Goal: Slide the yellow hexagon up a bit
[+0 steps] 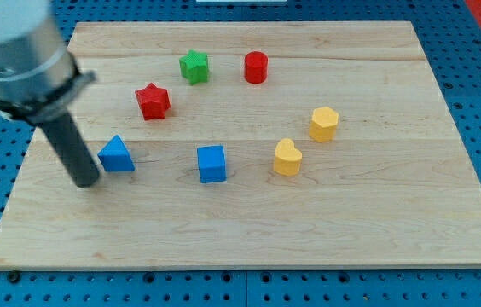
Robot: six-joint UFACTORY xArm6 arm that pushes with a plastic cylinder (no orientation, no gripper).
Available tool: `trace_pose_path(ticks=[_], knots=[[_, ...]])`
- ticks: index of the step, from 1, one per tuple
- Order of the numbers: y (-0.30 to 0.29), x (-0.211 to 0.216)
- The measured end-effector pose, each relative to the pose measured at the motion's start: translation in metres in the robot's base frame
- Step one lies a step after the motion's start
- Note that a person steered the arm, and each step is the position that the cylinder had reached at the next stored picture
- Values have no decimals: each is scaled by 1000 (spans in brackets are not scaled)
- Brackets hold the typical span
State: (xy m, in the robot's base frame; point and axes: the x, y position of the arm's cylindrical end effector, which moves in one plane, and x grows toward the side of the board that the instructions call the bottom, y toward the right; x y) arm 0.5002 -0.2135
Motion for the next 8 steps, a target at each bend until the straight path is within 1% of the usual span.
trace_pose_path(ticks=[1,3,4,5,6,7,8], knots=[[0,-14],[68,-14],[77,-22],[76,-12],[79,12],[119,34],[148,44]])
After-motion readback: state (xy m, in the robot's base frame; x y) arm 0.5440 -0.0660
